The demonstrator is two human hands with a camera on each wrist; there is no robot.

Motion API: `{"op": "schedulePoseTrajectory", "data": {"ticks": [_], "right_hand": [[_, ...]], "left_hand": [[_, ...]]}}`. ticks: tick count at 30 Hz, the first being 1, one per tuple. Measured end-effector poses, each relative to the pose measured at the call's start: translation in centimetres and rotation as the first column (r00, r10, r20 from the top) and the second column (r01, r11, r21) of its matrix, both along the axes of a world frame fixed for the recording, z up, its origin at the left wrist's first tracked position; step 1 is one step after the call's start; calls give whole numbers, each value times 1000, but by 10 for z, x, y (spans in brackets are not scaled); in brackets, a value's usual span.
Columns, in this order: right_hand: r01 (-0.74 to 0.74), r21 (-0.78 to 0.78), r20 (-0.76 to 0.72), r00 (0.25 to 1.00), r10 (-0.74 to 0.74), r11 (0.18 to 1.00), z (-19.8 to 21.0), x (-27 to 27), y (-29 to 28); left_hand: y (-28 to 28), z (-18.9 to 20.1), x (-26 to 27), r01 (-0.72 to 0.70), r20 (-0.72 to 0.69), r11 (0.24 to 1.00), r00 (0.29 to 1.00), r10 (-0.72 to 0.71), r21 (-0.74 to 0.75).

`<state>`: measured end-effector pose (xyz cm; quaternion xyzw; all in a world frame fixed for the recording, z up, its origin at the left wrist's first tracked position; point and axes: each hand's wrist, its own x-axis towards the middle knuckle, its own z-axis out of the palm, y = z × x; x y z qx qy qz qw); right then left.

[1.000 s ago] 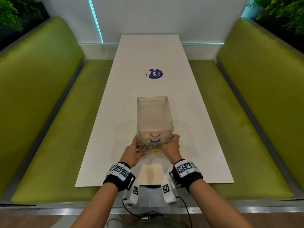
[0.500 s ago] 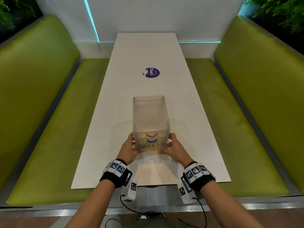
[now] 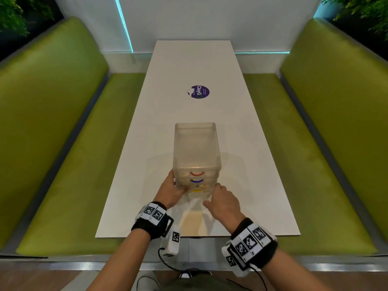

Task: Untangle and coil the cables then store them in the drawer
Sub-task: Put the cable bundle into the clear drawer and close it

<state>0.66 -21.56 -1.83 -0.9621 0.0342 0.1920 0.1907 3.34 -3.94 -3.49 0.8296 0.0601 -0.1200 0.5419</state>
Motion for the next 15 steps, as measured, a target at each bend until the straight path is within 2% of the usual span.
{"op": "schedulePoseTrajectory", "data": {"ticks": [5, 10, 15], "right_hand": [[-148, -139, 104, 981, 163, 979, 8, -10, -2], [-304, -38, 132, 943, 306, 952, 4, -13, 10], [-345, -23, 160, 925, 344, 938, -4, -8, 19]], "left_hand": [[2, -6, 6, 0, -15, 998, 1000, 1, 57], [5, -11, 7, -35, -41, 985, 998, 43, 167], [6, -10, 7, -5, -17, 984, 1000, 9, 179]]}}
